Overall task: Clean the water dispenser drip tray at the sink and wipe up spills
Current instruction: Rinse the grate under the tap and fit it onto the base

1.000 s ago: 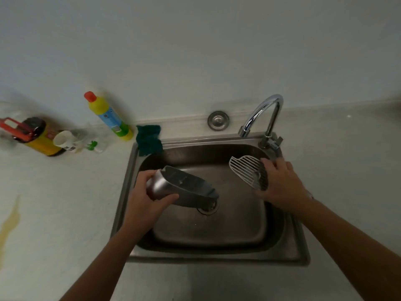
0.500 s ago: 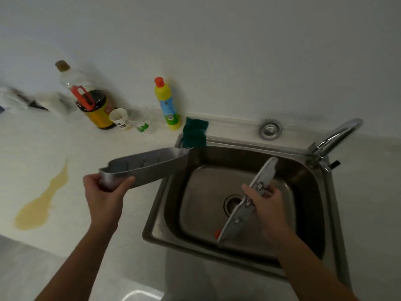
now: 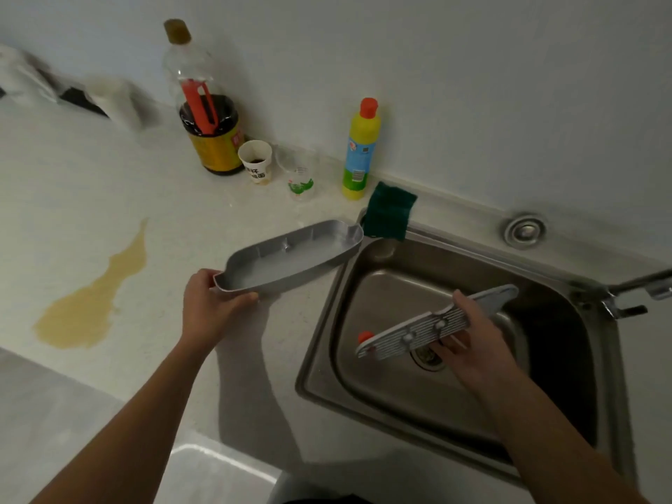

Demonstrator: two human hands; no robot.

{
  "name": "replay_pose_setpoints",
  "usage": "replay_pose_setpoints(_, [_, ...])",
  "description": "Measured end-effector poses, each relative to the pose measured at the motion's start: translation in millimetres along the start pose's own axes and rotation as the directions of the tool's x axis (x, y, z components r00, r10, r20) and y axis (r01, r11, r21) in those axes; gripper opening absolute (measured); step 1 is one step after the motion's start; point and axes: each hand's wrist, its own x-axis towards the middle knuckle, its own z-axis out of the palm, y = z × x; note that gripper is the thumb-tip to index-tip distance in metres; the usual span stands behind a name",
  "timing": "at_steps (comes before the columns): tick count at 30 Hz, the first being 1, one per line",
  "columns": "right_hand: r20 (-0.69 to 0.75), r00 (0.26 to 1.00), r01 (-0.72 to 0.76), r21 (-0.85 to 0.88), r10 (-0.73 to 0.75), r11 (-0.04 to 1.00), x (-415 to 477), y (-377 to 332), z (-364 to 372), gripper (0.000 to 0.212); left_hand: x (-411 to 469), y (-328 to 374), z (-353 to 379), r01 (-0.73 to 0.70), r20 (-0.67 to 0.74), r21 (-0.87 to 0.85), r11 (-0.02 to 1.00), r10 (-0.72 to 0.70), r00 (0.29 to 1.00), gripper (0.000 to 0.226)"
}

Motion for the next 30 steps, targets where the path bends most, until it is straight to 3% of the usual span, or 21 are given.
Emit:
replay_pose_setpoints(3, [0.013, 1.0, -0.004, -0.014, 0.004, 1.0, -1.4, 3.5, 6.7, 0.061, 4.3, -12.3, 1.3, -0.027, 0.023, 0.202, 0.979, 0.023, 0.999, 0.07])
replay_pose_setpoints(8, [0.015, 1.0, -0.026, -0.033, 0.026, 0.999, -5.2, 5.2, 8.1, 0.046, -1.4, 0.3, -2.2, -0.069, 0.031, 0.339, 0.938, 0.062, 0.998, 0.094])
replay_pose_setpoints(10, [0.013, 0.999, -0.041, -0.024, 0.041, 0.999, -6.1, 4.2, 4.7, 0.033, -15.4, 19.5, -3.1, -0.155, 0.012, 0.315, 0.936, 0.159, 0.987, 0.099])
replay_pose_setpoints(12, [0.03, 0.998, -0.055, -0.002, 0.055, 0.999, -7.7, 3.4, 0.1, 0.024, -35.1, 46.3, 2.0, -0.314, 0.03, 0.255, 0.914, 0.317, 0.948, 0.086])
replay_pose_setpoints(14, [0.035, 0.997, -0.063, 0.037, 0.062, 0.997, -11.3, 1.6, -6.4, 0.022, -58.3, 79.0, 16.0, -0.408, 0.119, 0.082, 0.909, 0.397, 0.91, 0.066])
replay_pose_setpoints(16, [0.021, 0.997, -0.074, 0.076, 0.072, 0.994, -15.8, -2.3, -15.0, 0.023, -84.4, 113.1, 34.6, -0.364, 0.277, -0.122, 0.923, 0.384, 0.881, 0.047])
replay_pose_setpoints(18, [0.0, 0.996, -0.085, 0.118, 0.085, 0.989, -20.8, -8.0, -24.9, 0.026, -110.3, 141.7, 58.4, -0.327, 0.437, -0.212, 0.921, 0.389, 0.811, 0.044])
replay_pose_setpoints(20, [-0.026, 0.996, -0.084, 0.174, 0.09, 0.981, -24.3, -15.2, -35.6, 0.042, -131.7, 164.1, 85.1, -0.35, 0.58, -0.254, 0.902, 0.431, 0.691, 0.054])
replay_pose_setpoints(23, [-0.072, 0.994, -0.058, 0.237, 0.077, 0.97, -26.7, -26.6, -56.6, 0.073, -151.3, 191.3, 123.9, -0.425, 0.659, -0.306, 0.852, 0.512, 0.551, 0.046])
replay_pose_setpoints(24, [-0.091, 0.994, -0.036, 0.249, 0.06, 0.968, -26.5, -30.5, -66.3, 0.077, -155.7, 199.0, 135.4, -0.452, 0.652, -0.297, 0.841, 0.525, 0.547, 0.037])
replay_pose_setpoints(26, [-0.118, 0.993, 0.019, 0.259, 0.012, 0.966, -24.3, -37.7, -88.8, 0.077, -161.0, 211.0, 158.1, -0.464, 0.595, -0.269, 0.844, 0.525, 0.609, 0.026])
replay_pose_setpoints(28, [-0.1, 0.995, 0.035, 0.24, -0.012, 0.97, -19.8, -43.5, -113.4, 0.067, -162.3, 221.3, 176.6, -0.364, 0.566, -0.251, 0.897, 0.441, 0.697, 0.02])
replay_pose_setpoints(30, [-0.12, 0.993, 0.042, 0.203, -0.018, 0.978, -11.2, -49.9, -139.4, 0.054, -160.2, 231.2, 191.1, -0.235, 0.58, -0.251, 0.939, 0.34, 0.74, 0.015])
